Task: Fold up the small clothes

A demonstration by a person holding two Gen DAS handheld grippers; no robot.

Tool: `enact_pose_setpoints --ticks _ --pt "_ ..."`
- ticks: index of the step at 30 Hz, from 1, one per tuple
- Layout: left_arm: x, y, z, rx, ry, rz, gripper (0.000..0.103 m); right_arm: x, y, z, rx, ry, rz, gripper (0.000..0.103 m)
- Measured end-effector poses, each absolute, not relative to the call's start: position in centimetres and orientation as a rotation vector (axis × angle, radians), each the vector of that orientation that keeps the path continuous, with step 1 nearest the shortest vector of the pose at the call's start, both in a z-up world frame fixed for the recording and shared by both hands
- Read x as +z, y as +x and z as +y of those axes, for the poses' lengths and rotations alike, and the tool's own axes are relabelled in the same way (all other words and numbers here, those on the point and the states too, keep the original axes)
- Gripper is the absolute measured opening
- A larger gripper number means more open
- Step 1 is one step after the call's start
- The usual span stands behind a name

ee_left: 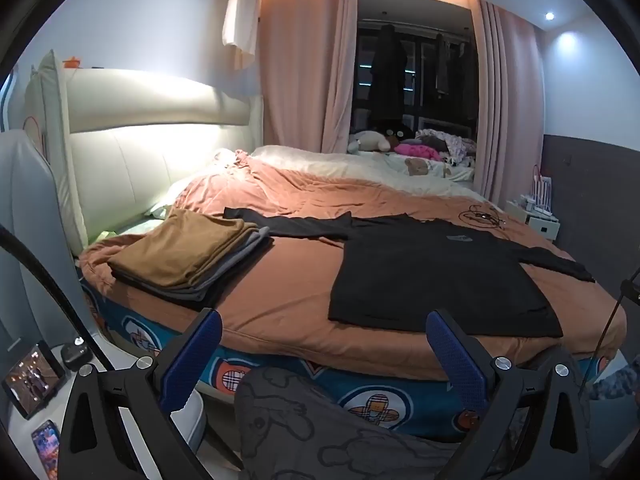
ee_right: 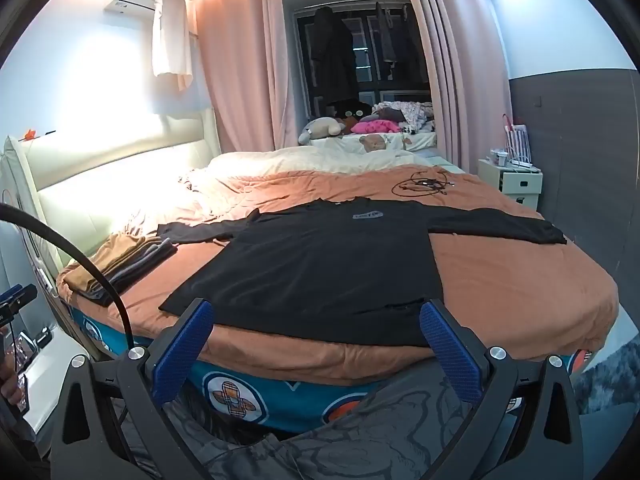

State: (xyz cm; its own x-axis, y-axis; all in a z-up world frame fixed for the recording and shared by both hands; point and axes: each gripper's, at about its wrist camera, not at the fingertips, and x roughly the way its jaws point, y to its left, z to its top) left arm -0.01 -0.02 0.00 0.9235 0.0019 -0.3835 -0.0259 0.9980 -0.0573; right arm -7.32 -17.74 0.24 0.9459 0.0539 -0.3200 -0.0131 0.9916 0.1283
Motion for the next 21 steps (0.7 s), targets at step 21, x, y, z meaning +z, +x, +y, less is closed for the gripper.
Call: enact_pose_setpoints --ticks 21 --pt "0.02 -0.16 -0.66 -0.001 -0.067 0.388 0.103 0.36 -7.24 -17.60 0.034 0.124 0.326 0.103"
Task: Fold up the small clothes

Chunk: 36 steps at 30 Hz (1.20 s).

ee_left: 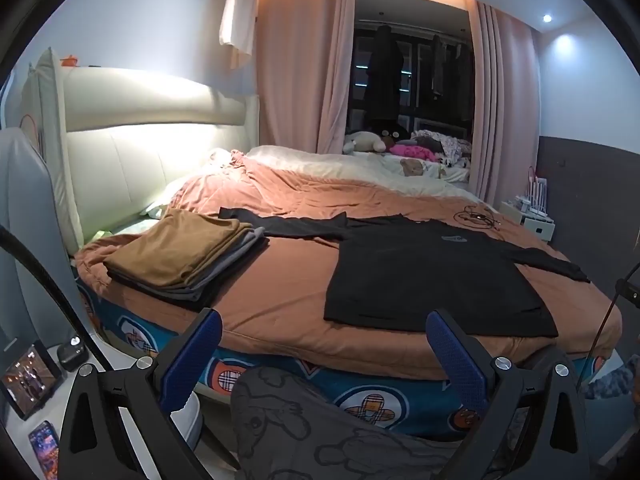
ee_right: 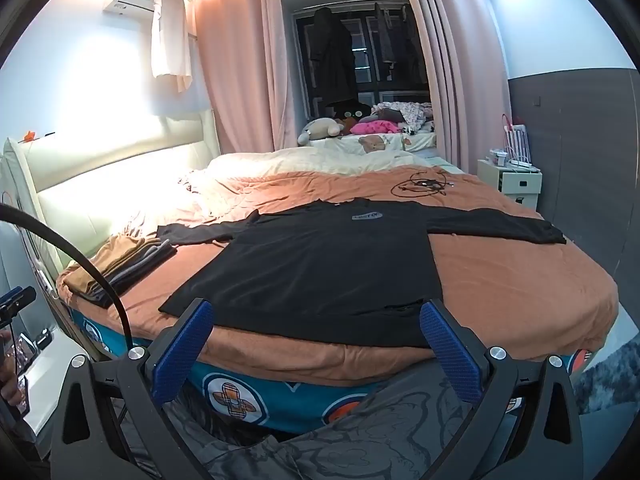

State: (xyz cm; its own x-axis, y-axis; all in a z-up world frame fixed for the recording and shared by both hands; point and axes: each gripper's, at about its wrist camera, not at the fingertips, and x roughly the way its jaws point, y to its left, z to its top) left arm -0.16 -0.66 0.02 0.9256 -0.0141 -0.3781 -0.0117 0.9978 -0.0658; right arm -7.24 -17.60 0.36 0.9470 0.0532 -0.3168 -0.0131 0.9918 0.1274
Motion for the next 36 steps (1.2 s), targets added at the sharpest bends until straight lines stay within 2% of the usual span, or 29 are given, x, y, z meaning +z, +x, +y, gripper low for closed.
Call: enact_pose_setpoints --ticks 36 --pt "-0.09 -0.45 0.16 -0.004 -0.076 0.382 0.103 0.05 -7.29 -17.62 0.033 0.117 0.325 0.103"
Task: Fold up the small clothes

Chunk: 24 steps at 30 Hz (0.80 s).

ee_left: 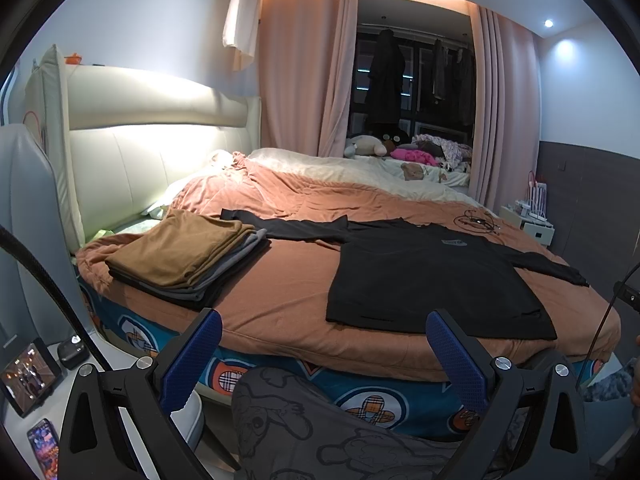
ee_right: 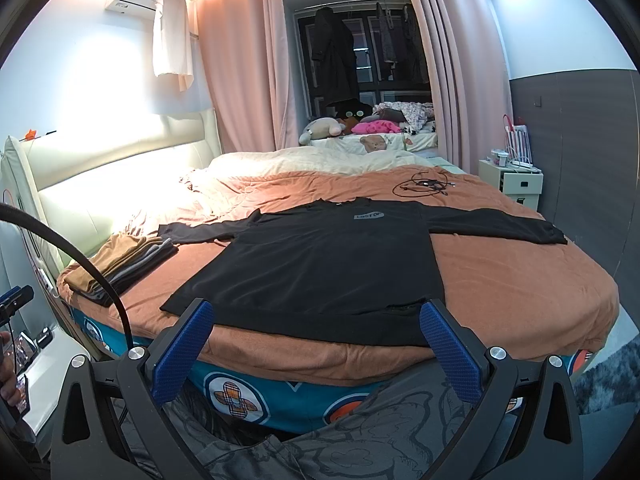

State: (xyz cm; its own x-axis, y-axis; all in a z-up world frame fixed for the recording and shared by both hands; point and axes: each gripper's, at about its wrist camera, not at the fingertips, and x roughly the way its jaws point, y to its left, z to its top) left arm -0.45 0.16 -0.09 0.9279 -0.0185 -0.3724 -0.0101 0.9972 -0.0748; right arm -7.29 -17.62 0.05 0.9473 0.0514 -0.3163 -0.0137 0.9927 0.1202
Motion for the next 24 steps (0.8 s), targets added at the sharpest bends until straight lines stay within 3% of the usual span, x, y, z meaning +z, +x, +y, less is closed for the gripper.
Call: enact_pose_setpoints --ticks 24 --pt "0.32 -0.82 0.35 -0.009 -0.073 0.373 0.103 -0.09 -7.54 -17.51 0.036 0.116 0.322 0.103"
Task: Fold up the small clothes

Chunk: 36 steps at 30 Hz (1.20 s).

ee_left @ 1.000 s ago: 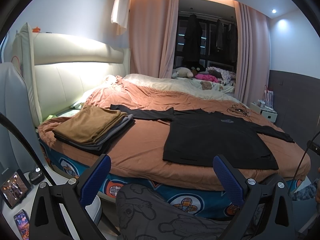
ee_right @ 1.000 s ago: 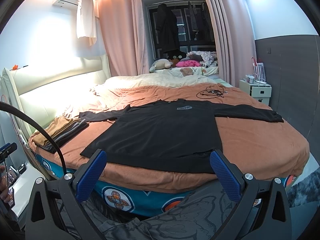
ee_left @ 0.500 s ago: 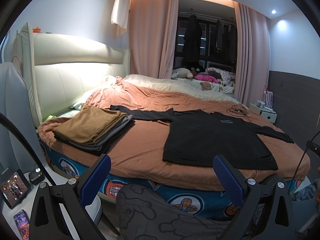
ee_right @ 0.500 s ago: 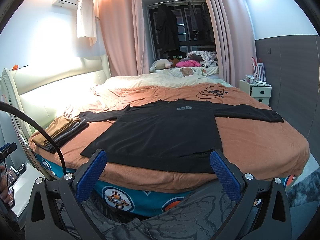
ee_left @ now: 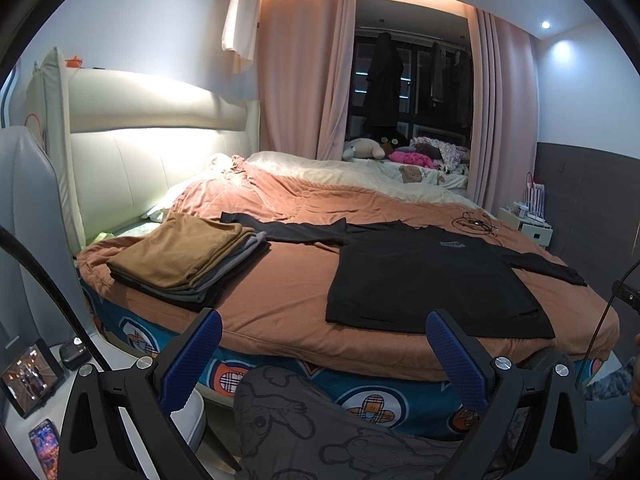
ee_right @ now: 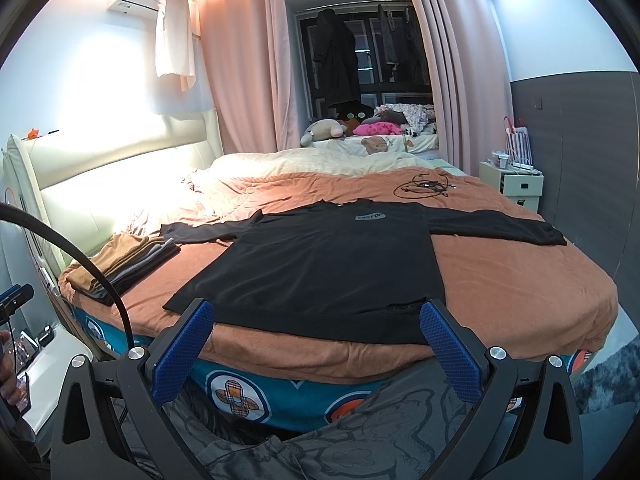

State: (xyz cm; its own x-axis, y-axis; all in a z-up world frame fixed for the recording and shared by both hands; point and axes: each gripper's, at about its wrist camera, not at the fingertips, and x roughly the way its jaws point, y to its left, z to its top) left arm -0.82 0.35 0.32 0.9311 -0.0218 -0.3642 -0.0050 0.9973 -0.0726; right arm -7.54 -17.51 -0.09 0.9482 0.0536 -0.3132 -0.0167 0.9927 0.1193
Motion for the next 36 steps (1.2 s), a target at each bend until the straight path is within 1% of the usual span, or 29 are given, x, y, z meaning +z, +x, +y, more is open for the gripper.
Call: enact_pose_setpoints --ticks 11,18,27,36 --pt "1.6 -1.5 1.1 -0.017 -0.033 0.353 0.103 1.2 -7.5 -16.3 0.033 0.094 0.314 0.103" --pt "2.0 -0.4 3.1 -0.014 -0.044 0.364 0.103 1.7 -5.3 -14.7 0.063 0.090 0.343 0.103" --pt "1.0 3.7 5.5 0.005 -0.079 0.405 0.103 2.6 1.6 -13.4 0.106 0.039 0.391 0.103" --pt "-0.4 11.2 7.4 0.038 -0.122 0.475 0.102 3.1 10.7 -14.3 0.126 0.036 0.466 0.103"
